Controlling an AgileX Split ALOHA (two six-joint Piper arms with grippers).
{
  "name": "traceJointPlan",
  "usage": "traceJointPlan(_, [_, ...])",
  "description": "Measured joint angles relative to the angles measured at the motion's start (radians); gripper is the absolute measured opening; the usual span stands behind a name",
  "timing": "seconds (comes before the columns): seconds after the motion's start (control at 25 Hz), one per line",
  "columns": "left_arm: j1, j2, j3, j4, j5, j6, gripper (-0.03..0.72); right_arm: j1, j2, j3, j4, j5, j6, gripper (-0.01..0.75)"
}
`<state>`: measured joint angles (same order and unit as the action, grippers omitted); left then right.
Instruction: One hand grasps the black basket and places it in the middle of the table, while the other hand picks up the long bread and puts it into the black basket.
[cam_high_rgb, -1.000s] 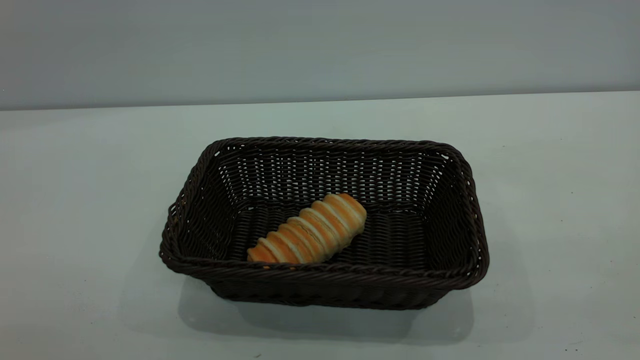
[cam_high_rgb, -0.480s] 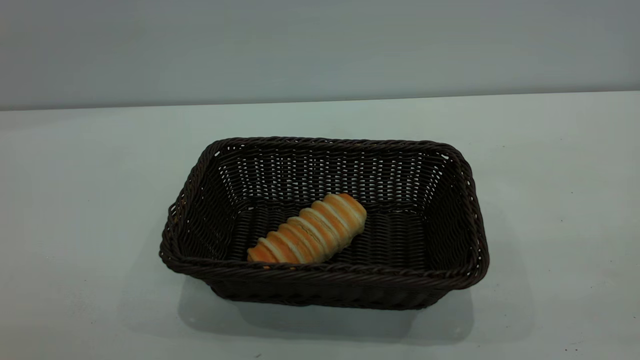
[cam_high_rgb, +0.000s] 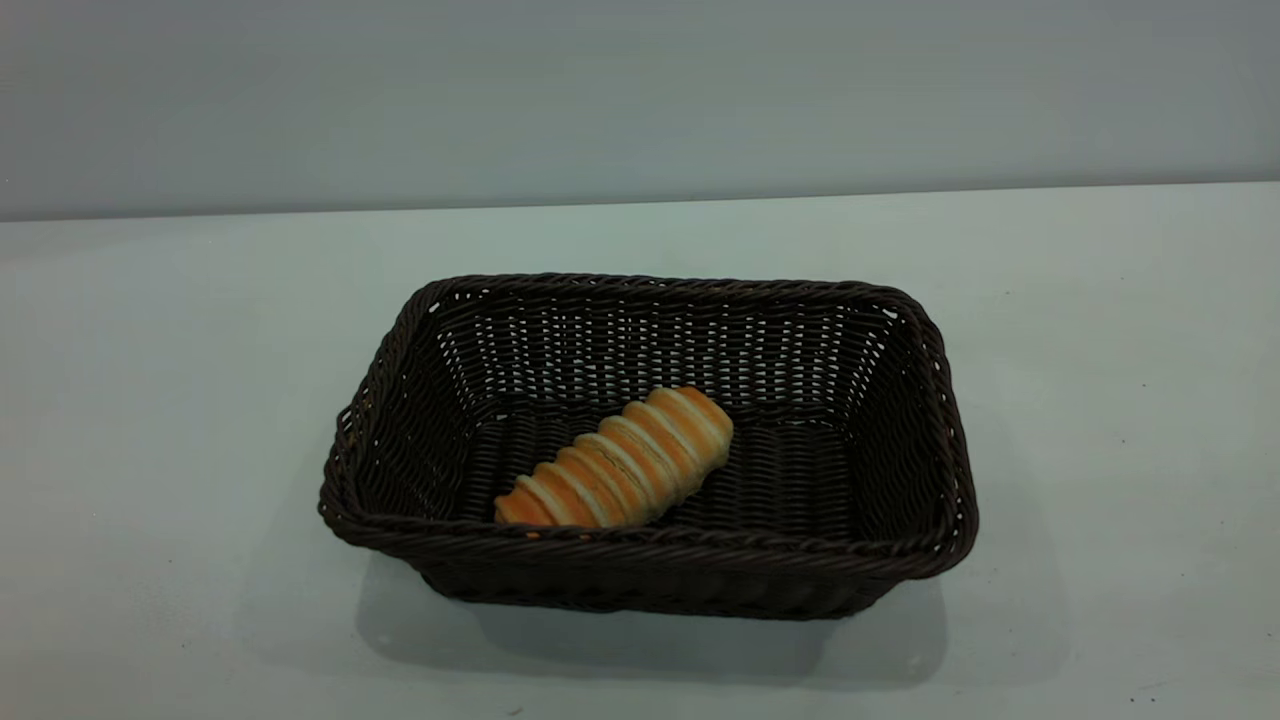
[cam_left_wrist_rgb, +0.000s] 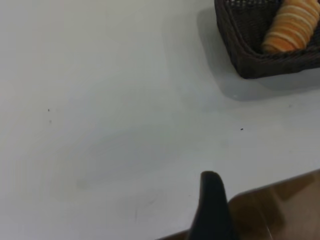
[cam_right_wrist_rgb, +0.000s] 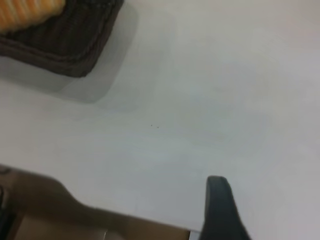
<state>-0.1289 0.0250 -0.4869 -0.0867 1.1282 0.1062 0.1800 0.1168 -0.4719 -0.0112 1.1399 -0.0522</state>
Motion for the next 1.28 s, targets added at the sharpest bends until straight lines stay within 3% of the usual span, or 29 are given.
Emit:
traceJointPlan(0.16, [0.069,-0.001,0.000,0.000,0.002,0.000,0.585,-0.115,-0.030,0.000,0.000,0.000,0.000,0.496])
traceJointPlan(0.32, [0.096,-0.040,0.000,-0.002,0.002,0.000,0.585,-0.168,-0.075,0.000,0.000,0.000,0.000,0.496])
traceJointPlan(0.6, [0.097,-0.047,0.000,-0.002,0.003,-0.001,0.585,-0.201,-0.134,0.000,-0.001,0.000,0.000,0.494])
traceJointPlan(1.28, [0.097,-0.047,0.000,-0.002,0.003,-0.001,0.585,-0.202,-0.135,0.000,-0.001,0.000,0.000,0.494])
